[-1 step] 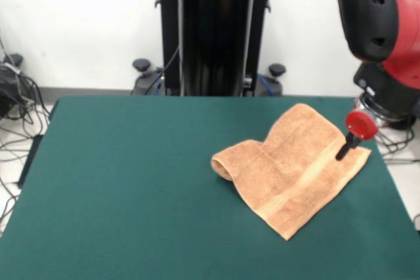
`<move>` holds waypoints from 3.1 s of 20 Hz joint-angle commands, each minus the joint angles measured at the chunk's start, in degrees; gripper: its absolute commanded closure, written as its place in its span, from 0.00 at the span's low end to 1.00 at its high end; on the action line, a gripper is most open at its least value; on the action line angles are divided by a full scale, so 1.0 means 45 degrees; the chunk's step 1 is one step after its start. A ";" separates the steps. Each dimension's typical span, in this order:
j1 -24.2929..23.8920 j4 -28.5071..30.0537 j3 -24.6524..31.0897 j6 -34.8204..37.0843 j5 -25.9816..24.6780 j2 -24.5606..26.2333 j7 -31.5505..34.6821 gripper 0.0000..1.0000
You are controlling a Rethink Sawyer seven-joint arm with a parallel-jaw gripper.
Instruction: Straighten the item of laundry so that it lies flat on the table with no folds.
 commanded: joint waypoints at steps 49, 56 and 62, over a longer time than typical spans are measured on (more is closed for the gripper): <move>-0.1974 -0.2169 0.1478 -0.3175 -0.0946 0.3551 0.0298 0.00; -0.2488 -0.2736 0.1713 -0.3264 -0.1504 0.4004 -0.0214 0.00; -0.2473 -0.3084 0.1995 -0.3169 -0.1632 0.4195 -0.0106 0.00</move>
